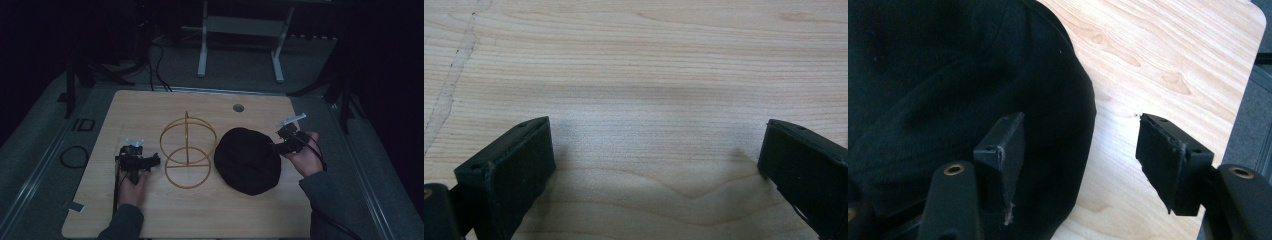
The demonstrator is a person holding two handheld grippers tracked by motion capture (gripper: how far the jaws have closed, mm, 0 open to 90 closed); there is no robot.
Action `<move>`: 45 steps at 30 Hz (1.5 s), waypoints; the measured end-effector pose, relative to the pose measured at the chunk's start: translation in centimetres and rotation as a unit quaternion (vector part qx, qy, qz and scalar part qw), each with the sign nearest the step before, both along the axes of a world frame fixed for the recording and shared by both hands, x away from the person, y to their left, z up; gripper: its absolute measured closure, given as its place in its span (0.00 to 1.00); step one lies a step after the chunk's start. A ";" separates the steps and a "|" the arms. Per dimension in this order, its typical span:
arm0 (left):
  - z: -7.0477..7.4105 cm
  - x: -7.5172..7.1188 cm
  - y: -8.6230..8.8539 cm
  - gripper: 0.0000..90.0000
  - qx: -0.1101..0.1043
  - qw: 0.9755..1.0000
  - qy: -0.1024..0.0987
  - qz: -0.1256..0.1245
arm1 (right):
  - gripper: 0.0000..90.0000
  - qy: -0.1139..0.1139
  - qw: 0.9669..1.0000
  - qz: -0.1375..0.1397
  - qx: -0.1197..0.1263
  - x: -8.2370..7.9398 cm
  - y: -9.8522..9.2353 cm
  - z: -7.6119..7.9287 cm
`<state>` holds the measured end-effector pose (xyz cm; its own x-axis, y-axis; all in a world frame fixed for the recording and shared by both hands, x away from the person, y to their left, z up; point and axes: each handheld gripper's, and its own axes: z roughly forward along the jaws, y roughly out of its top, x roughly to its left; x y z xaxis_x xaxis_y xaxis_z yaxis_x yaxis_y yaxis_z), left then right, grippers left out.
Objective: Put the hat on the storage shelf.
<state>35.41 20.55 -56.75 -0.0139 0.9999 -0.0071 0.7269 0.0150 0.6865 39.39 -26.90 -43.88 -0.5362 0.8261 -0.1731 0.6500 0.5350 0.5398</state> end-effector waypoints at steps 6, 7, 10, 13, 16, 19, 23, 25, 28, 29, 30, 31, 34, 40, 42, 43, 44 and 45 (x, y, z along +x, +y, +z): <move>0.0 0.0 0.0 0.01 0.000 1.000 0.000 -0.001 | 0.40 0.002 1.000 0.015 -0.008 1.0 0.9 0.1; 0.0 0.0 0.0 0.01 0.000 1.000 0.001 -0.001 | 0.40 0.003 1.000 0.020 -0.008 1.2 1.1 0.2; 0.0 0.0 -0.1 0.01 0.000 1.000 0.001 -0.001 | 0.39 0.008 0.999 0.034 -0.012 1.8 1.6 0.2; 0.0 0.1 -0.1 0.01 0.000 1.000 0.001 -0.001 | 0.39 0.013 0.999 0.044 -0.020 2.4 2.0 0.1; 0.0 0.1 -0.1 0.01 -0.001 1.000 0.001 -0.001 | 0.39 0.017 0.999 0.048 -0.017 2.9 2.1 0.1; 0.0 0.1 -0.1 0.01 -0.001 1.000 0.001 -0.001 | 0.39 0.026 0.998 0.048 -0.014 3.5 2.2 -0.2; 0.0 0.1 -0.1 0.01 0.000 1.000 0.001 -0.001 | 0.39 0.036 0.998 0.054 -0.007 4.2 2.6 -0.5; 0.0 0.1 -0.2 0.01 0.000 1.000 0.001 -0.001 | 0.39 0.046 0.997 0.059 -0.005 4.7 2.9 -0.6; 0.0 0.2 -0.2 0.01 0.000 1.000 0.001 -0.001 | 0.39 0.057 0.996 0.069 -0.006 5.4 3.3 -0.8; 0.0 0.2 -0.2 0.01 0.000 1.000 0.001 -0.001 | 0.39 0.062 0.995 0.071 -0.006 5.7 3.5 -0.9; 0.0 0.2 -0.2 0.01 0.000 1.000 0.001 -0.001 | 0.38 0.067 0.995 0.076 -0.006 6.0 3.6 -0.9; 0.0 0.2 -0.2 0.01 0.000 1.000 0.001 -0.001 | 0.38 0.073 0.994 0.078 -0.004 6.3 3.7 -1.0; 0.0 0.2 -0.2 0.01 0.000 1.000 0.001 -0.001 | 0.39 0.094 0.992 0.083 0.011 7.3 4.2 -1.3; 0.0 0.2 -0.2 0.01 0.000 1.000 0.001 -0.001 | 0.36 0.124 0.989 0.085 0.010 9.0 5.1 -2.7; 0.0 0.2 -0.2 0.01 0.000 1.000 0.001 -0.001 | 0.34 0.134 0.987 0.086 0.001 9.3 5.6 -3.1; 0.0 0.2 -0.2 0.01 0.000 1.000 0.001 -0.001 | 0.34 0.138 0.987 0.084 -0.003 9.5 5.8 -3.3; 0.0 0.2 -0.2 0.01 0.000 1.000 0.002 -0.001 | 0.34 0.142 0.987 0.081 -0.001 9.6 5.9 -3.5; 0.0 0.1 -0.2 0.01 0.001 1.000 0.002 -0.002 | 0.34 0.146 0.986 0.081 0.002 9.8 6.1 -3.7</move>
